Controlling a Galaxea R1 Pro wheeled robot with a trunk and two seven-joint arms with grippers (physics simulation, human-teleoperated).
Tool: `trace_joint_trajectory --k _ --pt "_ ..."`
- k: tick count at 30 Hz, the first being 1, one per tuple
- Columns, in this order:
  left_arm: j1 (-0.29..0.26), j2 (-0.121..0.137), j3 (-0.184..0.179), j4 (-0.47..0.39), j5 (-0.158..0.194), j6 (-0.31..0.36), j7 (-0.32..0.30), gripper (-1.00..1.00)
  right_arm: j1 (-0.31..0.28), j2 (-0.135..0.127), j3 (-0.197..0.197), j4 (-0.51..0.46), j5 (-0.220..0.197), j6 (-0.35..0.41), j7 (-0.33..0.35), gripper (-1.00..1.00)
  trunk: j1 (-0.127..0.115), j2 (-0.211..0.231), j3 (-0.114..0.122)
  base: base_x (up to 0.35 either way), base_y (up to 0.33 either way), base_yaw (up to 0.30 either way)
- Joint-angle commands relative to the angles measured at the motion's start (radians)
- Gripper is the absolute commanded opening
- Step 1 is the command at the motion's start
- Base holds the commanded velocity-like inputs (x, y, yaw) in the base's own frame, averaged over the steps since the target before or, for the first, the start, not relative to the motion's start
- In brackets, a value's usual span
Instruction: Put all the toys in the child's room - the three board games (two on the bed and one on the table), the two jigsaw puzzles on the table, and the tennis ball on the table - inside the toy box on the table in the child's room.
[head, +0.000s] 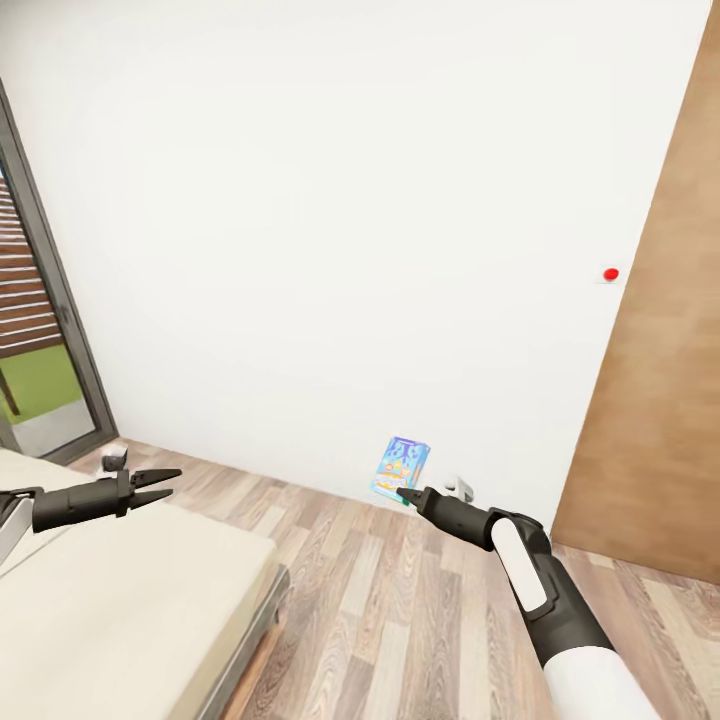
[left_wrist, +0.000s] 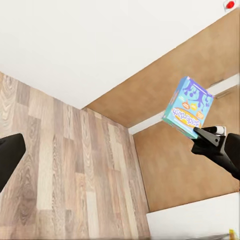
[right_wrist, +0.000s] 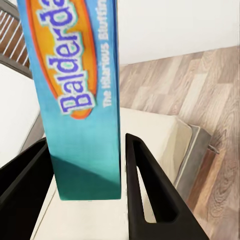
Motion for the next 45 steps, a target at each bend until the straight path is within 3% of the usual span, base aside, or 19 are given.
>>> trace_joint_trajectory --k 1,18,22,27,34,38,41,45 --pt "0.000 0.001 0.000 0.000 0.004 0.008 0.000 1.00 -0.001 0.002 -0.004 0.000 -0.002 0.007 0.004 -1.00 -0.004 0.006 0.001 0.000 0.000 -0.278" --pt "0.000 -0.009 -0.007 0.000 -0.005 0.009 0.007 1.00 -0.001 0.002 -0.004 0.000 -0.002 0.007 0.004 -1.00 -0.069 0.125 0.055 0.000 0.000 -0.278" --pt "0.000 -0.011 -0.008 0.000 -0.007 0.009 0.040 1.00 -0.001 0.002 -0.004 0.001 -0.002 0.006 0.004 -1.00 -0.084 0.153 0.067 0.000 0.000 -0.278" --pt "-0.002 -0.039 -0.009 0.000 -0.007 0.009 0.213 1.00 -0.001 0.002 -0.004 0.001 -0.001 0.004 0.002 -1.00 -0.103 0.188 0.083 0.000 0.000 -0.278" --pt "-0.006 -0.128 -0.010 -0.003 -0.006 0.009 0.590 1.00 -0.001 -0.002 -0.005 0.040 0.004 -0.028 -0.009 -1.00 -0.130 0.237 0.105 0.000 0.000 -0.278" --pt "-0.005 -0.178 -0.008 -0.003 -0.005 0.005 0.768 1.00 -0.001 -0.004 -0.015 0.072 0.004 -0.040 -0.009 -1.00 -0.145 0.265 0.117 0.000 0.000 -0.278" --pt "-0.004 -0.205 -0.008 -0.003 -0.005 0.003 0.843 1.00 -0.001 -0.004 -0.030 0.080 0.006 -0.041 -0.008 -1.00 -0.157 0.286 0.127 0.000 0.000 -0.278" --pt "-0.003 -0.223 -0.008 -0.003 -0.006 -0.032 0.876 1.00 -0.001 -0.017 -0.041 0.082 0.003 -0.039 -0.008 -1.00 -0.168 0.307 0.136 0.000 0.000 -0.278"
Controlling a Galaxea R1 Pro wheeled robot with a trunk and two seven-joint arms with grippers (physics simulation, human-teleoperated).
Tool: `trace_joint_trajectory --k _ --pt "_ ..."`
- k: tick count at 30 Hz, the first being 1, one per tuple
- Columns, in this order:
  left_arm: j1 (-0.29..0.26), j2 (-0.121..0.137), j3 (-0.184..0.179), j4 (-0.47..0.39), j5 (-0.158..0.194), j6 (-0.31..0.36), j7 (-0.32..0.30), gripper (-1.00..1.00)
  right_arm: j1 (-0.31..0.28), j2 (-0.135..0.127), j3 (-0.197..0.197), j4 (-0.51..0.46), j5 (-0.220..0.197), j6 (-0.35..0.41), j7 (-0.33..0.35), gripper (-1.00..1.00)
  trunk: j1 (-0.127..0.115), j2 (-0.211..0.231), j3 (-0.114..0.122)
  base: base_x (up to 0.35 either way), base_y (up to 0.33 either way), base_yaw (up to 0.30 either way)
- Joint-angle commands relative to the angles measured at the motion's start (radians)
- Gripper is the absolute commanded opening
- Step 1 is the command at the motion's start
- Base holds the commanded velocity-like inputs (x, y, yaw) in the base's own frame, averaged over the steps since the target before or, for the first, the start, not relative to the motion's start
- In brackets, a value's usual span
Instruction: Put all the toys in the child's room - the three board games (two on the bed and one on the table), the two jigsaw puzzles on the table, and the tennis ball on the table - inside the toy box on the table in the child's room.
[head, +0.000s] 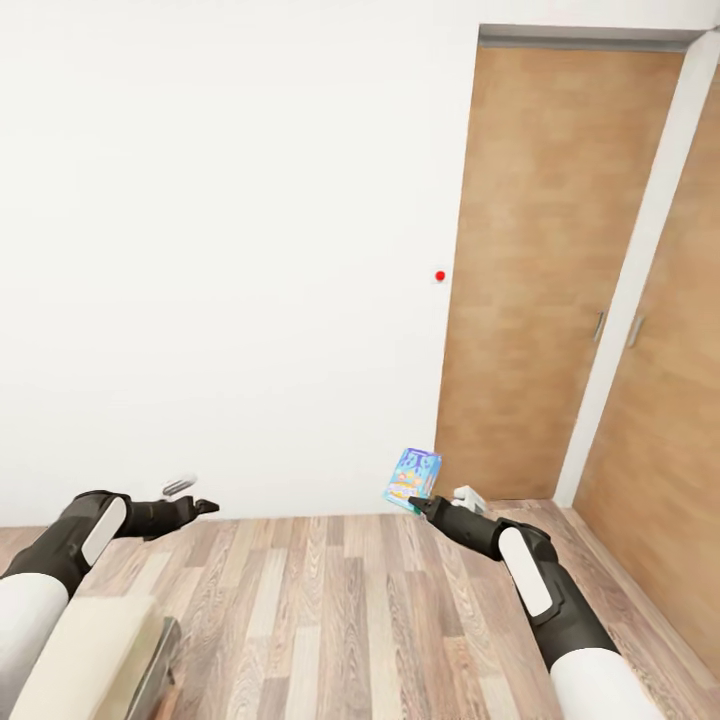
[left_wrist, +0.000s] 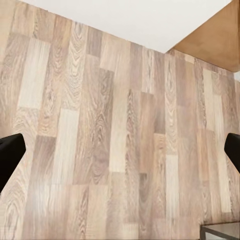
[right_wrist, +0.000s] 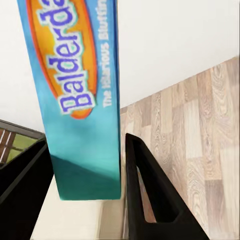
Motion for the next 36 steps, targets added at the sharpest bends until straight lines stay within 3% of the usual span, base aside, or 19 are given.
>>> trace_joint_trajectory --k 1,10,19,36 --pt "0.000 0.000 0.001 -0.001 0.000 0.002 -0.001 1.00 -0.001 0.000 -0.004 0.000 -0.006 0.007 0.004 -1.00 0.000 -0.001 0.000 0.000 0.000 -0.278" --pt "0.000 -0.003 -0.001 0.000 0.000 -0.008 0.005 1.00 -0.001 -0.005 -0.007 0.007 -0.007 0.007 0.004 -1.00 0.000 -0.001 0.000 0.000 0.000 -0.278" --pt "0.000 -0.012 -0.001 0.000 0.002 -0.008 0.080 1.00 -0.001 -0.005 -0.007 0.020 -0.007 0.007 0.010 -1.00 0.000 -0.001 0.000 0.000 0.000 -0.278" --pt "0.000 -0.017 0.002 -0.001 0.003 -0.006 0.080 1.00 -0.001 -0.005 -0.007 0.020 -0.008 0.010 0.017 -1.00 0.000 -0.001 -0.005 -0.050 0.026 -0.278"
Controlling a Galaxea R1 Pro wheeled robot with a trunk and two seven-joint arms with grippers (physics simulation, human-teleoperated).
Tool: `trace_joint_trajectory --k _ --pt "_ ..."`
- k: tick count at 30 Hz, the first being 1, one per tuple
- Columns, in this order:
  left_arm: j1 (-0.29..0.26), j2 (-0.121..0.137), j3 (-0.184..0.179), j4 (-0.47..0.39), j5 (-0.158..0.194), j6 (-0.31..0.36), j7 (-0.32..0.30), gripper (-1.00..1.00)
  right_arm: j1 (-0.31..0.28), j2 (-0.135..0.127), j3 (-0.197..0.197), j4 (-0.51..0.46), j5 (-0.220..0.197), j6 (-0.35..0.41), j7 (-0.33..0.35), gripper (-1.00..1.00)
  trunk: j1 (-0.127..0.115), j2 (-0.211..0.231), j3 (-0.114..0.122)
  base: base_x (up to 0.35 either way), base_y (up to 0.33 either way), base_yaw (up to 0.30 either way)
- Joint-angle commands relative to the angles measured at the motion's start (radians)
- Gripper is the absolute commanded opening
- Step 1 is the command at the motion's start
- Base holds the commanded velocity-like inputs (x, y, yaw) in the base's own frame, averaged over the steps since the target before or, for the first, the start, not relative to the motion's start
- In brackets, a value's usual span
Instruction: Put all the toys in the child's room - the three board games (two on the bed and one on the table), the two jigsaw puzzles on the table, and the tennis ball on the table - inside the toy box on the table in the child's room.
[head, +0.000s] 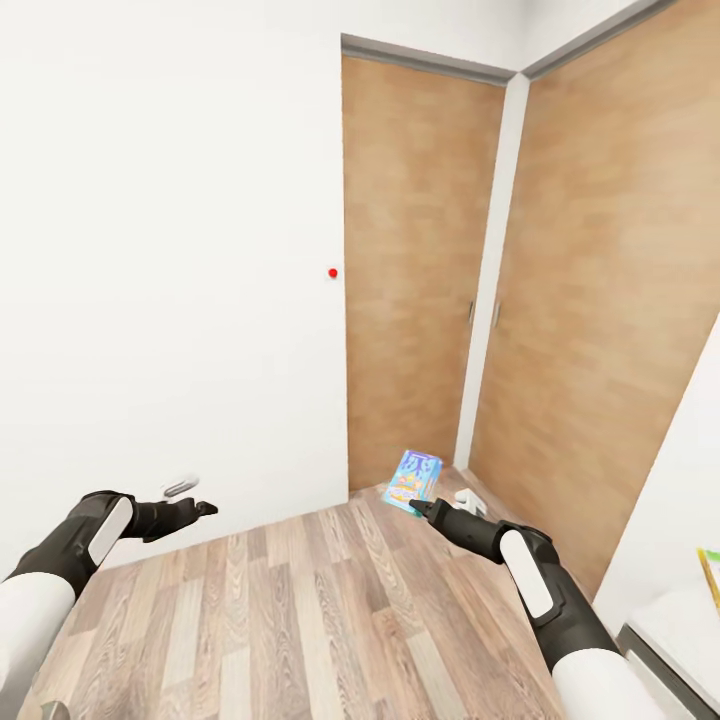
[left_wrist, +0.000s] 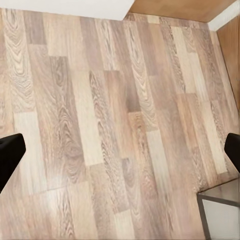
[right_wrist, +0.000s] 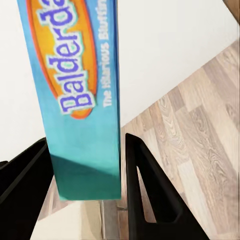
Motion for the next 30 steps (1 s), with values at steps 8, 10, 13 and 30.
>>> trace_joint_trajectory --k 8,10,13,30 --pt "0.000 0.000 0.000 -0.001 0.000 0.006 -0.003 1.00 -0.001 0.001 -0.004 -0.001 -0.003 0.007 0.005 -1.00 0.000 -0.001 -0.004 -0.093 0.001 -0.266" --pt "0.000 -0.001 0.000 -0.001 0.000 0.006 -0.003 1.00 -0.001 0.001 -0.004 -0.002 -0.003 0.007 0.005 -1.00 0.000 -0.001 -0.004 -0.280 0.000 -0.116" --pt "0.000 -0.002 0.000 -0.001 0.001 0.006 -0.003 1.00 -0.001 0.001 -0.014 -0.003 -0.004 0.008 0.007 -1.00 0.000 -0.001 -0.005 -0.302 0.000 -0.040" --pt "0.000 -0.004 0.000 -0.001 0.001 0.008 -0.003 1.00 -0.001 0.002 -0.080 -0.006 -0.005 0.014 0.059 -1.00 0.000 -0.001 -0.005 -0.191 0.000 -0.145"
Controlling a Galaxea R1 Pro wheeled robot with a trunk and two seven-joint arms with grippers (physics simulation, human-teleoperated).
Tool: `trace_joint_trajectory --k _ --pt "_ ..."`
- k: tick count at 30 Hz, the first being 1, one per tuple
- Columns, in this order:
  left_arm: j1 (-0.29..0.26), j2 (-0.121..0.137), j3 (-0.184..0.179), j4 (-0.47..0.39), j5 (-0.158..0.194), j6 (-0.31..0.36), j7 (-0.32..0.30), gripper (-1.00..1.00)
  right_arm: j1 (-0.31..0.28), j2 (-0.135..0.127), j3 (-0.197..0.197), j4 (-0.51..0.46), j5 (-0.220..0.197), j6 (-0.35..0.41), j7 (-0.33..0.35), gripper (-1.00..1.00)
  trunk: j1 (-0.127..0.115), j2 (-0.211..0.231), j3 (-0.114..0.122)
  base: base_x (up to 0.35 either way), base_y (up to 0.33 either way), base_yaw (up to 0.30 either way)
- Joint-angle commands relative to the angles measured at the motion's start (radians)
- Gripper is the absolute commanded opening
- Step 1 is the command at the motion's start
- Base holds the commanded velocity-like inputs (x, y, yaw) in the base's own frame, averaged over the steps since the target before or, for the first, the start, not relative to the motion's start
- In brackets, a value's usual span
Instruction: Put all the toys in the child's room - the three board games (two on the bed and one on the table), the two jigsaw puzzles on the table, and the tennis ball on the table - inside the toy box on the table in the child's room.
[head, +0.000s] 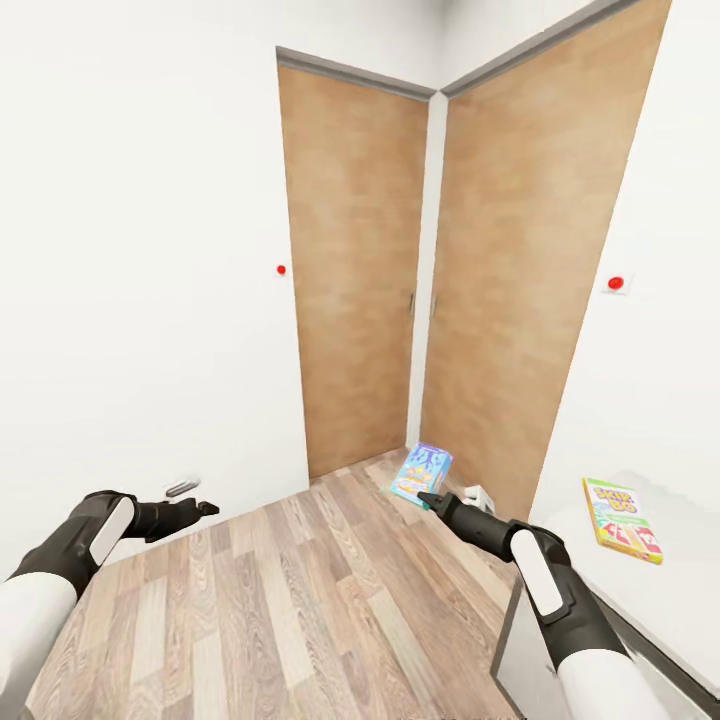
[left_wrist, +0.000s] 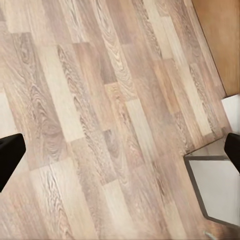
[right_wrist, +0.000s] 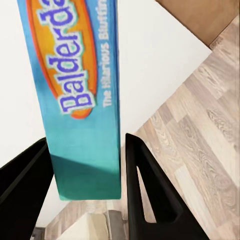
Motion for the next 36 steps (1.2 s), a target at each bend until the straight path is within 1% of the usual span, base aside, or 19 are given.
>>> trace_joint_trajectory --k 1,17,19,20,21,22,23,24,26,27,29,31,33,34,35,36 --pt "0.000 0.000 0.001 -0.001 -0.001 0.004 -0.003 1.00 -0.001 0.001 -0.005 0.000 -0.004 0.008 0.003 -1.00 0.000 -0.001 0.000 -0.005 0.000 -0.271" --pt "0.000 0.003 0.004 -0.001 0.000 0.009 -0.008 1.00 -0.001 0.001 -0.004 -0.006 -0.003 0.006 0.008 -1.00 0.000 -0.001 -0.001 -0.001 0.000 -0.273" --pt "0.000 0.010 0.007 -0.007 0.006 0.027 -0.024 1.00 0.000 0.000 -0.004 -0.030 -0.002 0.008 0.028 -1.00 0.000 -0.001 -0.001 0.000 0.000 -0.272" --pt "0.000 0.014 0.008 -0.019 0.007 0.052 -0.044 1.00 0.003 0.000 -0.004 -0.057 -0.002 0.011 0.045 -1.00 0.000 -0.001 -0.002 0.000 0.000 -0.268" --pt "0.000 0.020 0.009 -0.036 0.008 0.083 -0.077 1.00 0.014 0.000 -0.004 -0.096 -0.002 0.014 0.067 -1.00 0.000 -0.001 -0.002 0.000 0.000 -0.262" --pt "0.000 0.030 0.009 -0.057 0.009 0.114 -0.125 1.00 0.036 -0.001 -0.004 -0.147 -0.002 0.022 0.090 -1.00 0.000 -0.001 -0.003 0.000 0.000 -0.257" --pt "0.001 0.046 0.008 -0.077 0.009 0.140 -0.188 1.00 0.066 -0.005 -0.005 -0.206 -0.002 0.037 0.111 -1.00 0.000 -0.001 -0.003 0.000 0.000 -0.254" --pt "0.002 0.073 0.008 -0.098 0.010 0.163 -0.302 1.00 0.114 -0.018 -0.006 -0.308 -0.002 0.072 0.134 -1.00 0.000 -0.001 -0.004 0.000 0.000 -0.250" --pt "0.005 0.112 0.006 -0.111 0.008 0.179 -0.474 1.00 0.166 -0.036 -0.015 -0.439 -0.003 0.118 0.150 -1.00 0.000 -0.001 -0.006 0.000 0.000 -0.248" --pt "0.007 0.134 0.006 -0.115 0.008 0.183 -0.563 1.00 0.185 -0.043 -0.028 -0.487 -0.006 0.134 0.155 -1.00 0.000 -0.001 -0.006 0.000 0.000 -0.248" --pt "0.009 0.181 0.005 -0.119 0.007 0.187 -0.742 1.00 0.207 -0.049 -0.065 -0.539 -0.023 0.155 0.164 -1.00 0.000 -0.001 -0.008 0.000 0.000 -0.247" --pt "0.012 0.230 0.004 -0.121 0.006 0.187 -0.921 1.00 0.216 -0.052 -0.095 -0.561 -0.047 0.178 0.183 -1.00 0.000 -0.001 -0.010 0.000 0.000 -0.247" --pt "0.018 0.273 0.002 -0.121 0.001 0.185 -1.090 1.00 0.220 -0.055 -0.130 -0.573 -0.061 0.206 0.214 -1.00 0.000 -0.001 -0.011 0.000 0.000 -0.247" --pt "0.021 0.282 0.002 -0.121 0.000 0.184 -1.128 1.00 0.221 -0.055 -0.141 -0.575 -0.063 0.213 0.224 -1.00 0.000 -0.001 -0.012 0.000 0.000 -0.247" --pt "0.027 0.298 0.002 -0.122 -0.001 0.183 -1.199 1.00 0.222 -0.056 -0.168 -0.578 -0.066 0.230 0.245 -1.00 0.000 -0.001 -0.013 0.000 0.000 -0.247" --pt "0.031 0.310 0.002 -0.123 -0.002 0.181 -1.251 1.00 0.223 -0.056 -0.199 -0.580 -0.068 0.247 0.269 -1.00 0.000 -0.001 -0.014 0.000 0.000 -0.247"
